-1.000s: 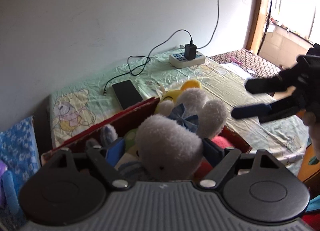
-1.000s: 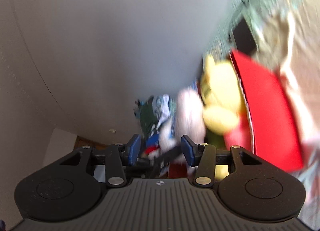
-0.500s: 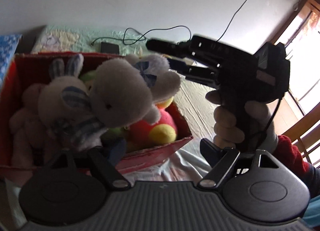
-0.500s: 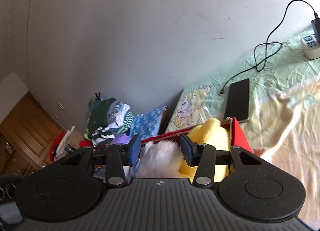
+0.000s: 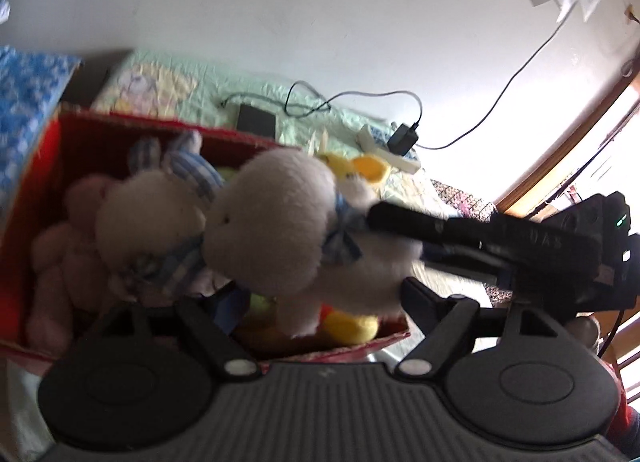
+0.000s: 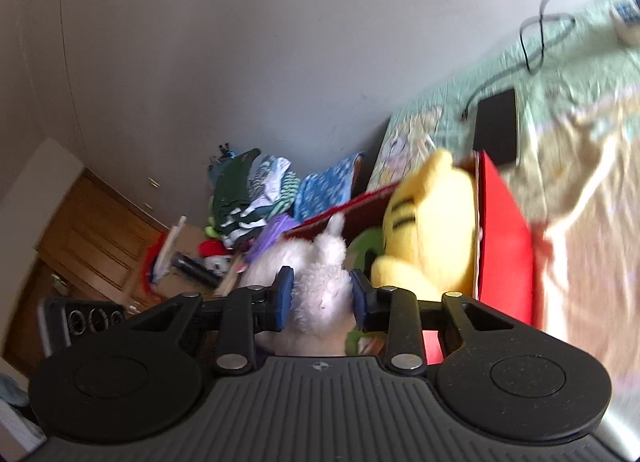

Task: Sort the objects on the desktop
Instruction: 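Lower the pink bunny into the box and open both grippers, then push the bunnies down into the box with both grippers, then withdraw both grippers upward and away from the box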

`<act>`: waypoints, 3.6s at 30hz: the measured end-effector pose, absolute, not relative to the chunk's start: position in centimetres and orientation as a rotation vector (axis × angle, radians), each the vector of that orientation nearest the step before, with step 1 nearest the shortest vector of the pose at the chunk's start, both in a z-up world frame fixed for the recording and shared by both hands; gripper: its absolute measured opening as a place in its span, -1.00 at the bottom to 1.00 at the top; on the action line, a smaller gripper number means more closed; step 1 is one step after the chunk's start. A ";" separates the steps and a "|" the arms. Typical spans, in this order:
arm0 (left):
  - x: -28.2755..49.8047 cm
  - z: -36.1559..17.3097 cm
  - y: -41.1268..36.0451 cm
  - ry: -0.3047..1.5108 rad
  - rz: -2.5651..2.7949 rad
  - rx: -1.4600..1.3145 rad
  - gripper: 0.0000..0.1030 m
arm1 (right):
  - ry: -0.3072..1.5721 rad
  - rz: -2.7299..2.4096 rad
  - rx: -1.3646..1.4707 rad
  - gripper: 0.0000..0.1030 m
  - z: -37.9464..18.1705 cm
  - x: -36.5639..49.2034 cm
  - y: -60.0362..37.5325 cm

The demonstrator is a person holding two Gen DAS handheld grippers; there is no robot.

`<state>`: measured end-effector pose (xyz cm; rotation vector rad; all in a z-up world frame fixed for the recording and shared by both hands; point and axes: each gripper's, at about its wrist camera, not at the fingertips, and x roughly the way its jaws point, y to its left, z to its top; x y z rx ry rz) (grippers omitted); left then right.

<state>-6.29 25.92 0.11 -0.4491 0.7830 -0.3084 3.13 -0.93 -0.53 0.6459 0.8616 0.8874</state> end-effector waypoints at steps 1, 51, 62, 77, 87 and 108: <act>-6.4 0.4 25.9 0.773 -0.303 -0.430 0.62 | 0.875 0.899 0.677 -0.38 -0.7 2.9 -1.1; -10.1 2.1 38.9 0.706 -0.318 -0.023 0.89 | 0.847 0.866 0.541 -0.13 -2.6 -1.5 12.8; -6.2 -0.8 39.9 0.735 -0.228 -0.182 0.26 | 0.802 0.850 0.576 -0.50 -2.8 0.6 14.0; -4.3 -2.2 36.5 0.720 -0.158 -0.037 0.36 | 0.910 0.833 0.555 -0.90 -5.2 1.8 14.7; -5.0 -0.6 36.1 0.699 -0.125 -0.010 0.39 | 0.858 0.849 0.464 -0.73 -3.9 0.7 14.6; -4.2 0.7 30.7 0.779 0.056 0.049 0.92 | 0.742 0.515 0.405 -0.36 -2.6 -2.5 9.3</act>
